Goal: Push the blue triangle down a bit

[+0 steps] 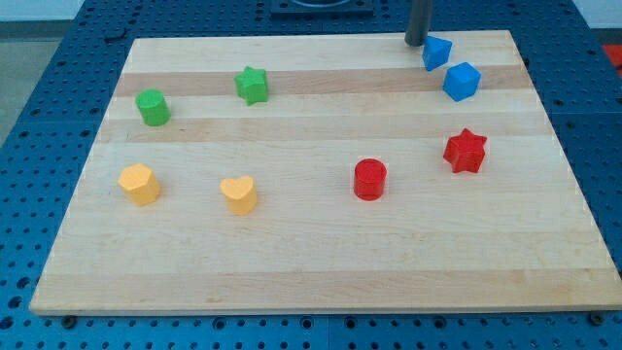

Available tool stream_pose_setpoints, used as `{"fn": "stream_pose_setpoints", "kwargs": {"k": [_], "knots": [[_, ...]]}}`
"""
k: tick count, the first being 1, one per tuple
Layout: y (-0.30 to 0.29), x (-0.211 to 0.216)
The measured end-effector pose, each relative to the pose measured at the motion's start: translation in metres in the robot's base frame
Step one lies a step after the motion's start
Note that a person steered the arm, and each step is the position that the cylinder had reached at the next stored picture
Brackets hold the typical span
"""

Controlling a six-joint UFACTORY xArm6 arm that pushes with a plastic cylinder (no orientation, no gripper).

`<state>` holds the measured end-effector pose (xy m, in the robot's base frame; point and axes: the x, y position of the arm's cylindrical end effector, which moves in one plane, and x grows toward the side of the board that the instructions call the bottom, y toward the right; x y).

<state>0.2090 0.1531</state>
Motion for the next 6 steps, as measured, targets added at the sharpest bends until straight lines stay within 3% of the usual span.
{"fn": "stream_pose_setpoints", "kwargs": {"k": [3, 5, 6], "knots": [[0.028, 0.027], [0.028, -0.009], [0.024, -0.007]]}}
